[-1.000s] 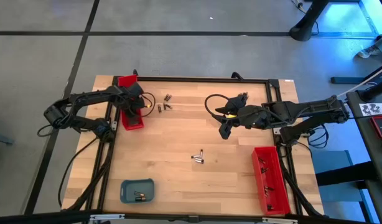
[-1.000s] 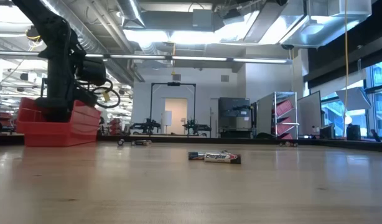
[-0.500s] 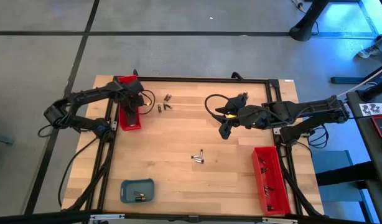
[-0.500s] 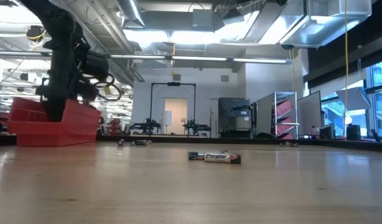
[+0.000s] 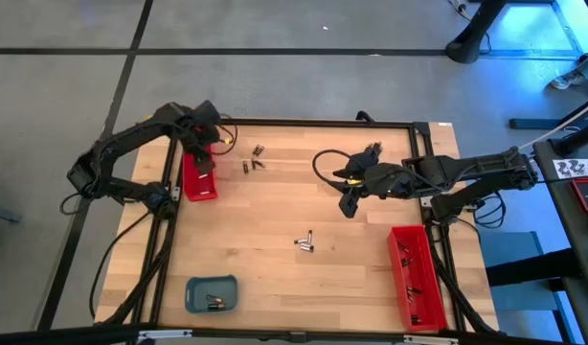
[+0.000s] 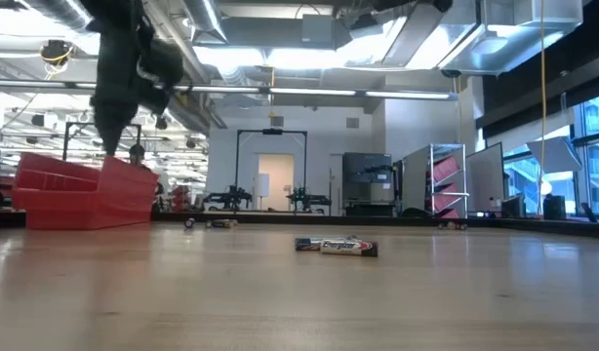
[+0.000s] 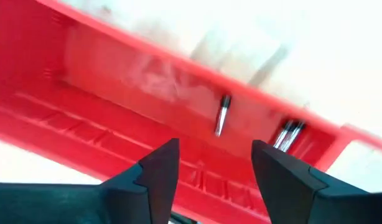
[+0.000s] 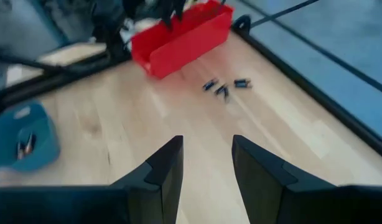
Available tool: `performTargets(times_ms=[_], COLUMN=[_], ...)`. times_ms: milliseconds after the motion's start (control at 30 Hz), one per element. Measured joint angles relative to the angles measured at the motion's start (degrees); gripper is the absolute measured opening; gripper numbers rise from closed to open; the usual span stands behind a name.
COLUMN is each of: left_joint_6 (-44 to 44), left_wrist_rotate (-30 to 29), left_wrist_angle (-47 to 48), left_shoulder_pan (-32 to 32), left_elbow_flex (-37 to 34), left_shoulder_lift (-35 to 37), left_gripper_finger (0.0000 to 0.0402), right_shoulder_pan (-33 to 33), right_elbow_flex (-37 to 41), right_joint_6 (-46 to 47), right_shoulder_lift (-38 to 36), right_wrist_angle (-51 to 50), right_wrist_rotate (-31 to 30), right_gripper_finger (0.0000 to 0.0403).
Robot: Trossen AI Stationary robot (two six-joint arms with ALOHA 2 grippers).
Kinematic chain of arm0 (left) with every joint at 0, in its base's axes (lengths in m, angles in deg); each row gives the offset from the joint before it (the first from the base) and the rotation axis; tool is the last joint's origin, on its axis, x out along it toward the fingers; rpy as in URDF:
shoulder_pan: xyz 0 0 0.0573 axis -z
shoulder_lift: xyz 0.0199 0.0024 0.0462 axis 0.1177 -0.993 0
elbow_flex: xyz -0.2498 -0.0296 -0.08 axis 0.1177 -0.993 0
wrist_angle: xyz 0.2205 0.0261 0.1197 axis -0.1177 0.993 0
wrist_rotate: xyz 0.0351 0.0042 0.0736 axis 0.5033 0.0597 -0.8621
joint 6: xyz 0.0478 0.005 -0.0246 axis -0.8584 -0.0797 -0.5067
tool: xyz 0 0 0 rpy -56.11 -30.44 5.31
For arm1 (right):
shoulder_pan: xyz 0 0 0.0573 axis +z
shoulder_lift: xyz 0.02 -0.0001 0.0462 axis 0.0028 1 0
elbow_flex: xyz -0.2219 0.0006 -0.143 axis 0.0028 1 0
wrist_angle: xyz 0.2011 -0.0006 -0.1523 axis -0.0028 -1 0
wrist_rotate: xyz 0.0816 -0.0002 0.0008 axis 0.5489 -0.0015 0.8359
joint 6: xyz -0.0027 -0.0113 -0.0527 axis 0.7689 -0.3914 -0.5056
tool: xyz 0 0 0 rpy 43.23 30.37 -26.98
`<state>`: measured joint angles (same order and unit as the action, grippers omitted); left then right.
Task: Sort batteries
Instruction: Put the silver battery into the top red bin
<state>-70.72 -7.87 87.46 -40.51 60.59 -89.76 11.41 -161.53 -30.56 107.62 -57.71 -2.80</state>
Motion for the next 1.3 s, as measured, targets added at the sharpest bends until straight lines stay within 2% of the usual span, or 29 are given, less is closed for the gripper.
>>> performTargets(times_ms=[100, 233, 367, 500, 600, 700, 867, 1100, 1300], left_joint_6=[5.21, 13.09, 22.46, 31.46, 37.91, 42.27, 47.76, 55.38, 60.10], left_wrist_rotate=[0.01, 0.03, 0.03, -0.21, -2.16, -4.36, -5.39, -5.76, -5.70], left_wrist_angle=[-0.81, -4.12, -9.52, -15.47, -19.11, -22.89, -26.20, -25.85, -25.83], left_shoulder_pan=[2.33, 7.10, 14.30, 23.23, 29.46, 35.31, 42.06, 46.77, 48.79], left_elbow_flex=[3.01, 5.07, 5.25, 5.25, 5.25, 5.25, 5.25, 5.25, 5.25], left_shoulder_lift=[2.07, 6.42, 11.94, 15.47, 15.98, 15.11, 11.80, 7.43, 5.36], left_gripper_finger=[0.0177, 0.0161, 0.0145, 0.0130, 0.0120, 0.0111, 0.0097, 0.0088, 0.0088], right_shoulder_pan=[0.02, 0.02, -0.02, -0.78, -2.97, -5.43, -8.79, -12.23, -13.33], right_elbow_flex=[1.30, 9.38, 19.62, 26.88, 28.22, 28.43, 28.39, 28.39, 28.41], right_joint_6=[-5.22, -9.58, -11.95, -12.42, -12.93, -17.30, -33.10, -49.02, -54.23], right_shoulder_lift=[0.44, 0.49, 0.58, 2.20, 5.11, 9.15, 15.72, 23.82, 30.25], right_wrist_angle=[1.16, 10.07, 20.78, 29.87, 32.01, 34.18, 39.10, 40.60, 46.80], right_wrist_rotate=[6.41, 15.64, 21.02, 25.50, 31.30, 37.19, 47.13, 53.71, 55.18], right_gripper_finger=[0.0138, 0.0138, 0.0141, 0.0172, 0.0211, 0.0251, 0.0289, 0.0283, 0.0257])
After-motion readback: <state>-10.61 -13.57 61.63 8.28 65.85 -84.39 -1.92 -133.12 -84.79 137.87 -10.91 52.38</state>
